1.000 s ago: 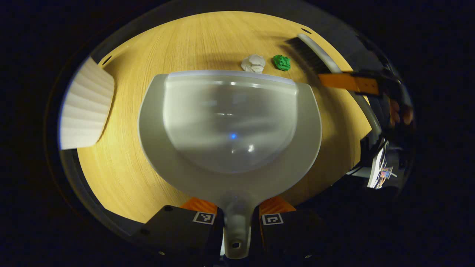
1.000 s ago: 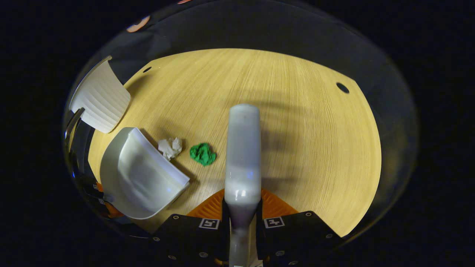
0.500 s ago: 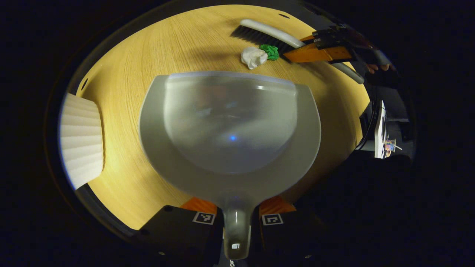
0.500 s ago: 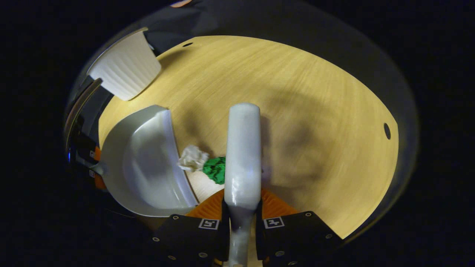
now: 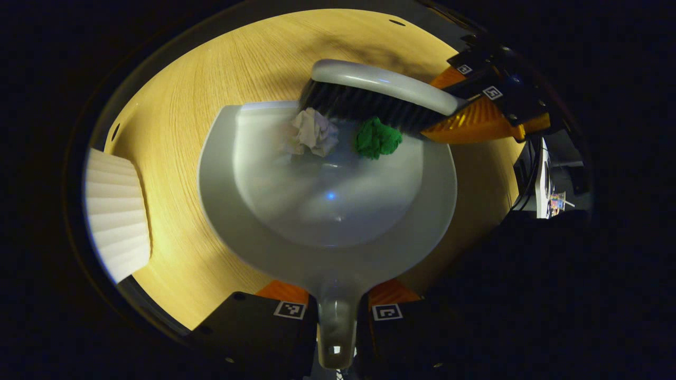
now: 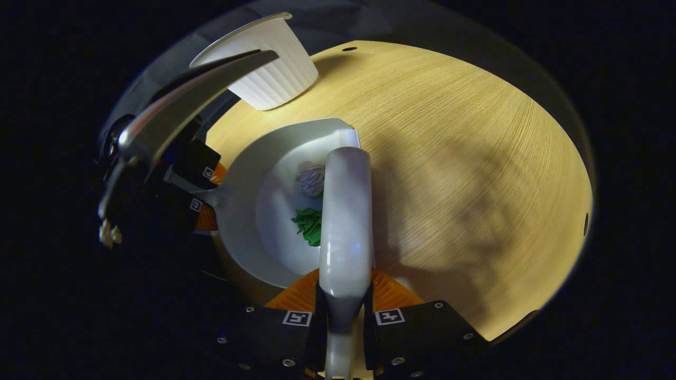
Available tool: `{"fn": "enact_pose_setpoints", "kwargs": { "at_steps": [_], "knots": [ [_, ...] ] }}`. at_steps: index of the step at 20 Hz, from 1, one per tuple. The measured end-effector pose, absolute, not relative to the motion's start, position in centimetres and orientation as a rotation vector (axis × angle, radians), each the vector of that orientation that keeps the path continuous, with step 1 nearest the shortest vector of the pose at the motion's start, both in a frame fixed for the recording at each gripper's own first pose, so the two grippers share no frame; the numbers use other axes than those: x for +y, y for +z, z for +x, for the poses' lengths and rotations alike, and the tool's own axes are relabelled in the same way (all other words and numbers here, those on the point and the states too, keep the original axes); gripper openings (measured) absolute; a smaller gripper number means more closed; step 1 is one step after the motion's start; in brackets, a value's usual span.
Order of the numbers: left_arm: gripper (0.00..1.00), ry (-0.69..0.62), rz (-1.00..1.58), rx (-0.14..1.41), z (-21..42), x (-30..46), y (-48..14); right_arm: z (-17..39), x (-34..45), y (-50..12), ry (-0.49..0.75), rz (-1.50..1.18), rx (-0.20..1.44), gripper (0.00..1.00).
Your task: Pick up the small broom and dustpan from the desktop, sweep the trash into the dustpan with the broom, and then empty the trash into the garbage bin.
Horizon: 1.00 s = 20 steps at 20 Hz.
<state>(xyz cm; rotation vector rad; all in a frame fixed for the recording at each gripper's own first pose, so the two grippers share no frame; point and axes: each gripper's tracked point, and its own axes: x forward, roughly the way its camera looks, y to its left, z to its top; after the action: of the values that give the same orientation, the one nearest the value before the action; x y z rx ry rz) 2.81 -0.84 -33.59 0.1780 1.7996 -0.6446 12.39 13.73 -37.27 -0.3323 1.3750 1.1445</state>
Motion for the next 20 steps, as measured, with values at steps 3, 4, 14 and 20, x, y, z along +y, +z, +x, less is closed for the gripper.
{"fn": "enact_pose_setpoints", "kwargs": {
  "at_steps": [3, 4, 14, 20],
  "knots": [
    [0.31, -0.589, 0.091, 1.781, 2.6, -2.1, -33.4, 14.5, 13.0, -36.4, 1.016, -0.215, 1.375, 0.29],
    [0.31, -0.570, 0.065, 1.770, 2.5, -2.7, -33.4, 15.1, 12.8, -36.5, 0.959, -0.170, 1.380, 0.29],
    [0.31, -0.511, 0.042, 1.629, 2.0, -2.9, -35.3, 17.1, 10.7, -38.0, 0.612, -0.050, 1.336, 0.29],
    [0.31, -0.385, -0.015, 1.596, 1.6, -4.5, -33.4, 13.7, 7.8, -40.4, 0.527, -0.024, 1.381, 0.29]
  ]
}}
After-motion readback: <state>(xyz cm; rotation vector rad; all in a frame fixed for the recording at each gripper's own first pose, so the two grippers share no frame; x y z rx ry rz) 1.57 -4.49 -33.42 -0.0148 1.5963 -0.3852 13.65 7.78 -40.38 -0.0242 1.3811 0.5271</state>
